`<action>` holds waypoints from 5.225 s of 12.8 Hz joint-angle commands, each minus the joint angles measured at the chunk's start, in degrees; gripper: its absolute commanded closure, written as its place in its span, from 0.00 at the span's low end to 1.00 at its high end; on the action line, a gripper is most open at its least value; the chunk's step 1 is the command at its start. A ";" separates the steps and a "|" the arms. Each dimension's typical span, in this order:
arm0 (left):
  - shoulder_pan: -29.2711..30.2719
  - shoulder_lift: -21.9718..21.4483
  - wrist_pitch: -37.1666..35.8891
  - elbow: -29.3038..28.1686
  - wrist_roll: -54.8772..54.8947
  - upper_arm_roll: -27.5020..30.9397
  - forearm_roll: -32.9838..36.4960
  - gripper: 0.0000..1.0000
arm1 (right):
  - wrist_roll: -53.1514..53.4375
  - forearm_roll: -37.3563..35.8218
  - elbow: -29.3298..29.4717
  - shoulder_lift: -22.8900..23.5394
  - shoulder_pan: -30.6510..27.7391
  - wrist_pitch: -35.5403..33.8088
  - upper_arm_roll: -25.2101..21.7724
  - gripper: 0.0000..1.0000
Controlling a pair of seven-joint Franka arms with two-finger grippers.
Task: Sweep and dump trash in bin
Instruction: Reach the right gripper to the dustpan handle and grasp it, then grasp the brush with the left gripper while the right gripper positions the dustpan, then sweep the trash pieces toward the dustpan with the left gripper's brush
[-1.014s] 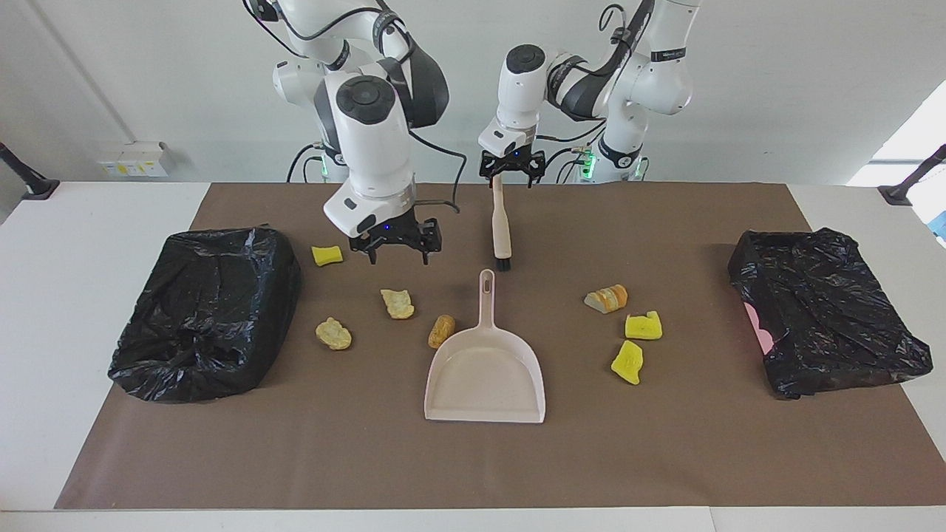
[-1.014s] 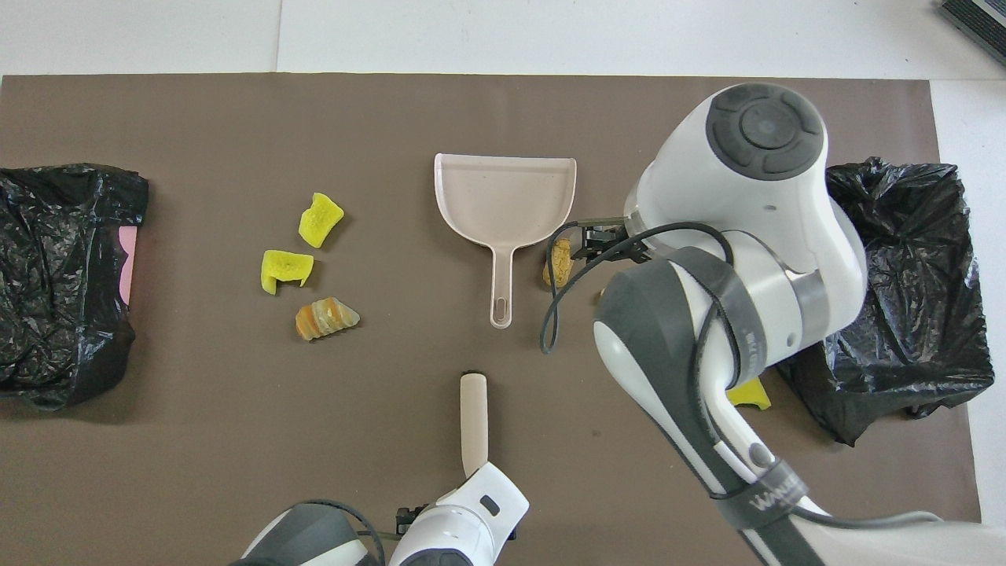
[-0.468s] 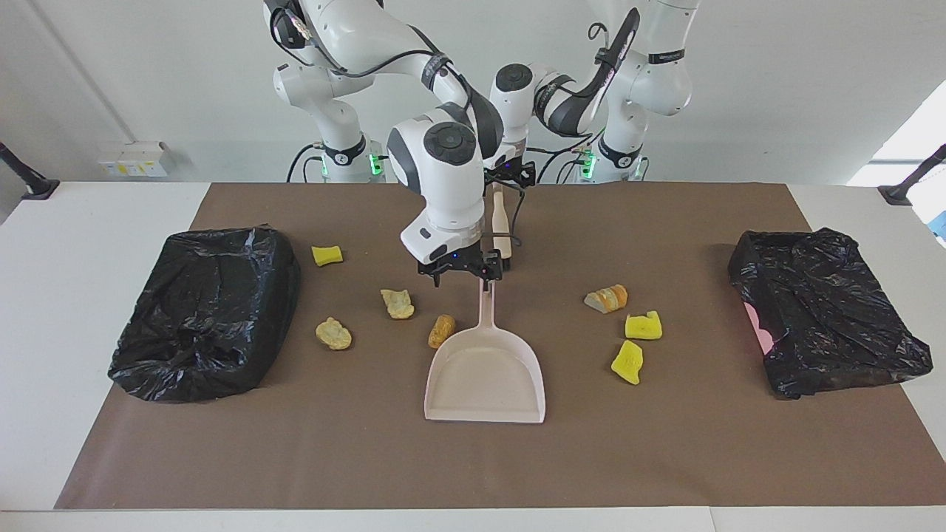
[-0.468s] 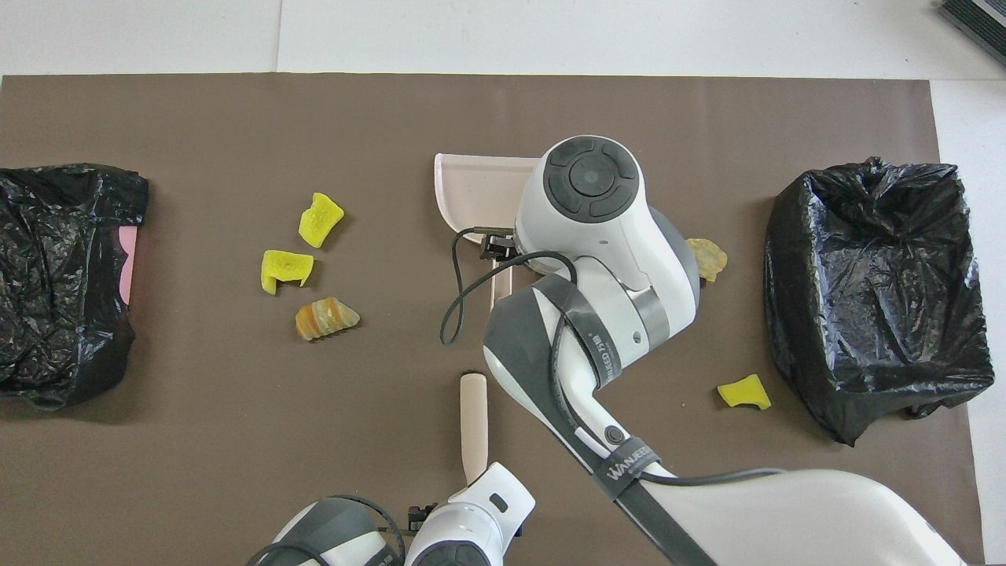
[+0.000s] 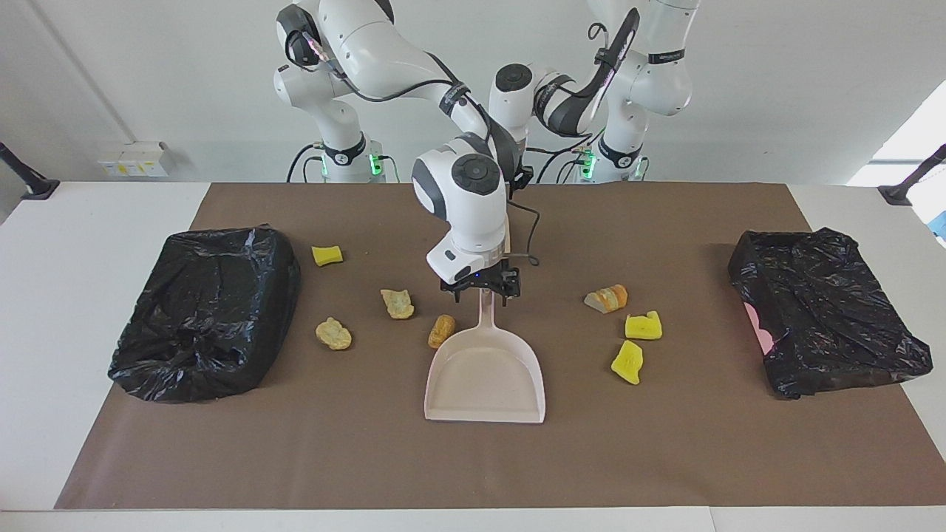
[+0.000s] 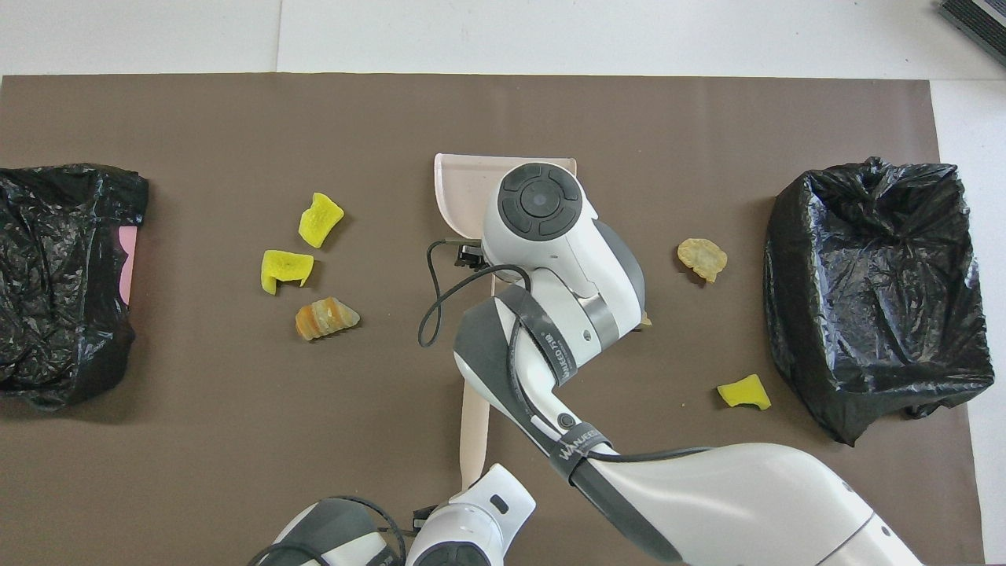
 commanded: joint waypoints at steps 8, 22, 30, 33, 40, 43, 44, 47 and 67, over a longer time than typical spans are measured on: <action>7.27 -6.66 -17.85 1.57 13.05 1.78 -0.39 1.00 | 1.51 -1.49 -2.67 0.73 0.71 4.83 -0.17 0.68; 43.75 -5.00 -28.50 15.62 36.87 1.78 1.81 1.00 | -27.80 -1.07 -3.02 -7.26 -1.66 -6.23 1.68 1.00; 49.14 6.34 -17.44 16.69 43.04 1.78 7.08 1.00 | -73.50 -0.35 -8.45 -12.62 -5.53 -13.82 1.50 1.00; 46.78 6.61 -14.10 14.07 42.69 1.60 6.99 1.00 | -81.26 -2.44 -12.94 -14.74 -4.39 -11.44 1.50 1.00; 35.70 6.43 -10.12 11.67 38.76 1.51 4.27 1.00 | -83.04 -8.43 -18.82 -11.23 -1.93 -3.55 1.59 1.00; 37.43 6.43 -14.07 17.72 39.34 1.87 4.70 1.00 | -83.04 -8.43 -19.45 -10.53 -1.40 -0.99 1.59 1.00; 39.88 8.52 -12.86 20.35 42.39 1.78 5.05 1.00 | -83.04 -8.43 -20.06 -10.52 -1.32 -0.28 1.59 1.00; 43.06 15.63 -13.99 30.90 49.97 1.78 13.37 1.00 | -83.04 -8.43 -20.33 -10.61 -1.31 -0.27 1.59 1.00; 37.36 18.30 -18.92 24.87 52.09 1.08 12.01 1.00 | -87.69 -10.98 -20.34 -11.67 -0.08 -6.24 1.77 1.00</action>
